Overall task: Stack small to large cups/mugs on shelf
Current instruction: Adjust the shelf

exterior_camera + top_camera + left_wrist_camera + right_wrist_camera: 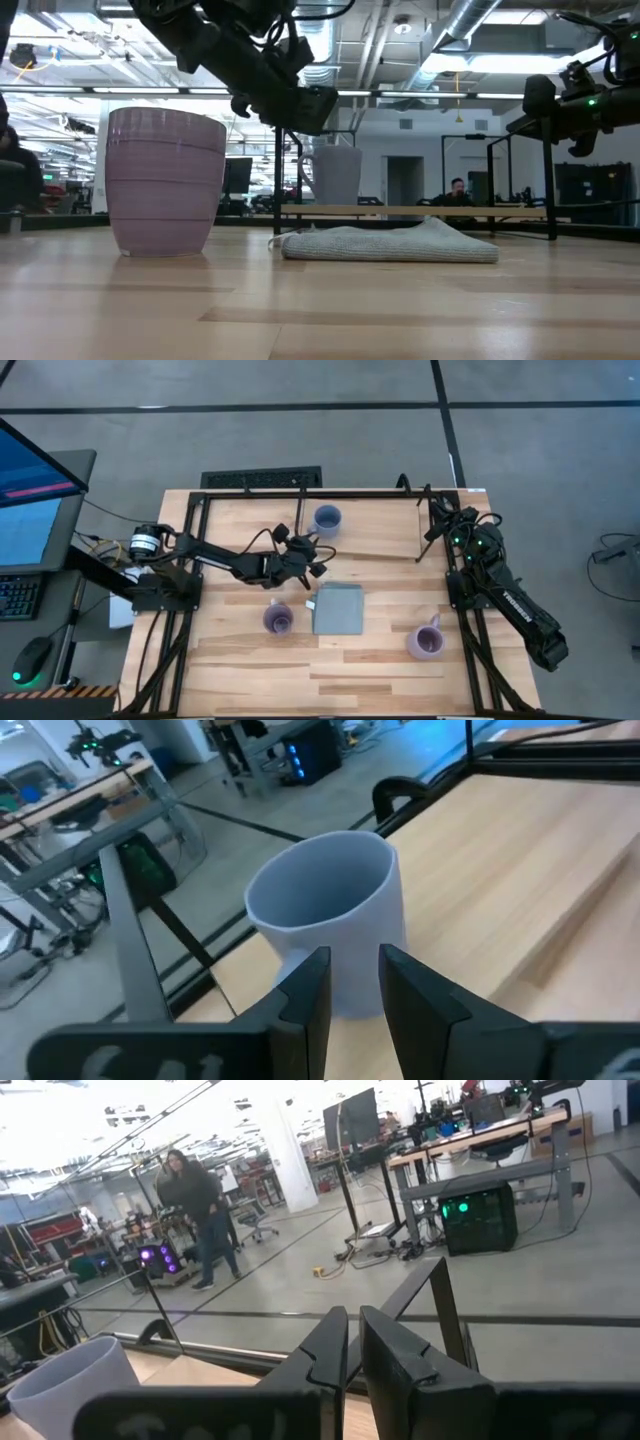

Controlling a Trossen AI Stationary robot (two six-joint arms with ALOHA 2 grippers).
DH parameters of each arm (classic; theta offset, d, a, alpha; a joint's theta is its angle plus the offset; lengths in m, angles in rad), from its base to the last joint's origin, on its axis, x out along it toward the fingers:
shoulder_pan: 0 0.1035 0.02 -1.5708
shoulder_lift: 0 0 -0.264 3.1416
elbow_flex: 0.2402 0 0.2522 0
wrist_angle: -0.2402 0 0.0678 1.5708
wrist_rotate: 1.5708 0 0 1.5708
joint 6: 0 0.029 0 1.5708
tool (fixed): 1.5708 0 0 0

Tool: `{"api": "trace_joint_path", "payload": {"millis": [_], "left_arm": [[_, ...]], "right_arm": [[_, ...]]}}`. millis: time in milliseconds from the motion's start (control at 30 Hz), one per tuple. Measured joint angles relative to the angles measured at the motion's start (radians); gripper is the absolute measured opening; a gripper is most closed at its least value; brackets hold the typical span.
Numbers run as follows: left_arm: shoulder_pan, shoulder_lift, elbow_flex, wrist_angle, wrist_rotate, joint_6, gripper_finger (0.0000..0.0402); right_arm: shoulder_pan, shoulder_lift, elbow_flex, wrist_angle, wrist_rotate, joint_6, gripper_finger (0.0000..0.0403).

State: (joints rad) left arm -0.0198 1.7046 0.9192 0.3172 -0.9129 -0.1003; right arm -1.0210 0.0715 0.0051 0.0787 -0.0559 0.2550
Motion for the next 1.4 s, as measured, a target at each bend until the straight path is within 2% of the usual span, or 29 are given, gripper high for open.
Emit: {"api": "trace_joint_path", "payload": {"millis": [267,500,733,933,1267,1400], "left_arm": [[0.050,0.000,0.000,-0.098,0.127,-0.050,0.0079],[0.065,0.000,0.000,-0.142,0.122,-0.074,0.0079],[0.067,0.000,0.000,-0.150,0.058,-0.070,0.0079],[0.095,-0.001,0.000,-0.149,0.066,-0.099,0.0079],[0.115,-0.002,0.000,-0.147,0.165,-0.131,0.0079],[0.114,-0.002,0.000,-0.140,0.260,-0.149,0.0079]], "right_arm": [[0.000,0.000,0.000,-0.003,0.000,0.000,0.0055],[0.000,0.000,0.000,-0.003,0.000,0.000,0.0055],[0.000,0.000,0.000,-0.004,0.000,-0.001,0.0055],[0.000,0.000,0.000,-0.004,-0.002,-0.002,0.0055],[0.000,0.000,0.002,-0.008,-0.002,-0.021,0.0055],[0.000,0.000,0.002,-0.009,-0.002,-0.023,0.0055]]}}
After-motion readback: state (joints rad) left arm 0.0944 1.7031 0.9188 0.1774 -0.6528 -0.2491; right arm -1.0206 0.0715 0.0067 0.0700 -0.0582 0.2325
